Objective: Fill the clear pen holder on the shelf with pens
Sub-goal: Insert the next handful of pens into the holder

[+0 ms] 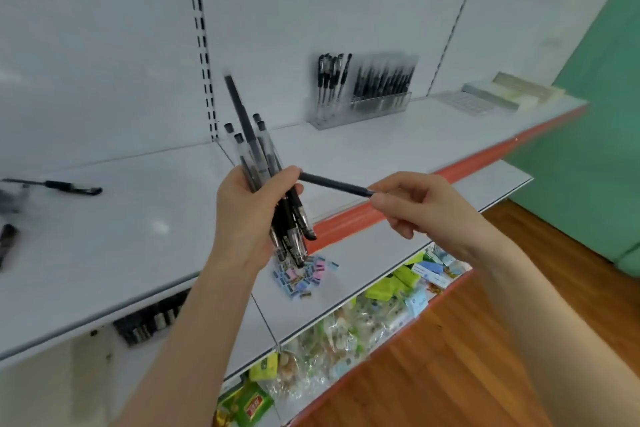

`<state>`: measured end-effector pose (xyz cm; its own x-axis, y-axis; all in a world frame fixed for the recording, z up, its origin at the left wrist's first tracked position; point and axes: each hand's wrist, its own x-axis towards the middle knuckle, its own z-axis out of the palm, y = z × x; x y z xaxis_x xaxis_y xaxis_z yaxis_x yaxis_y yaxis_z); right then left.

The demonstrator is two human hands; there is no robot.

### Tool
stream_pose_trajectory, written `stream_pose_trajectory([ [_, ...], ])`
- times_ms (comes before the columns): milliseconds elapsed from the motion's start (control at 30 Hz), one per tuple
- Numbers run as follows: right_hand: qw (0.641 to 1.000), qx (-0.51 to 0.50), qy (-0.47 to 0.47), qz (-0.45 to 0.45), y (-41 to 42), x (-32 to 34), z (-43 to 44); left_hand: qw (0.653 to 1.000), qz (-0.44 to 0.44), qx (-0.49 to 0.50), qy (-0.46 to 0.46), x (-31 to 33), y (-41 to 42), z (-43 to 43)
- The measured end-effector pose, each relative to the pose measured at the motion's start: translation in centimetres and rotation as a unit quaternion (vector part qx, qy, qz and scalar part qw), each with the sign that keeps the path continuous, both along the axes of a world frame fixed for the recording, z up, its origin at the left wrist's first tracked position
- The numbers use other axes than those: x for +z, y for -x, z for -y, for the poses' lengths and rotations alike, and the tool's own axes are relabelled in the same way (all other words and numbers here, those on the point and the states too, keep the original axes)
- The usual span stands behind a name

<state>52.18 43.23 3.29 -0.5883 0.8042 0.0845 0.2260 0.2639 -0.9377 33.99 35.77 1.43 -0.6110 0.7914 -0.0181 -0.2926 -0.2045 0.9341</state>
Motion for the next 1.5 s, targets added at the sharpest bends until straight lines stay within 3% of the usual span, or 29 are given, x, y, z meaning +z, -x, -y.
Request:
stream_pose_trajectory([
  [200,0.955,-0.067,0.146,-0.251,-4.9,-0.8,-5.7,1.0,0.012,-0.003,0.012,-0.4,-5.4,-5.5],
  [333,0.929,-0.157,0.138,-0.305,-5.8,-1.3,-11.6,0.998,0.044,0.033,0.012,-0.4,-6.1,-9.4],
  [467,0.94,-0.228,0.033,-0.25,-5.3,-1.3,-18.8,0.992,0.095,0.075,-0.018,-0.2,-5.7,-13.4],
  [667,0.949,-0.226,-0.109,-0.189,-2.5,0.8,-27.8,0.985,0.114,0.115,-0.055,0.5,-5.1,-18.2],
  [1133,0.967,-0.062,-0.199,-0.145,5.0,2.7,-39.1,0.973,0.106,0.199,-0.039,0.6,-7.6,-24.9],
  [1500,0.952,0.149,-0.268,-0.024,6.4,3.0,-43.0,0.933,0.133,0.33,-0.064,0.3,-12.6,-29.1],
])
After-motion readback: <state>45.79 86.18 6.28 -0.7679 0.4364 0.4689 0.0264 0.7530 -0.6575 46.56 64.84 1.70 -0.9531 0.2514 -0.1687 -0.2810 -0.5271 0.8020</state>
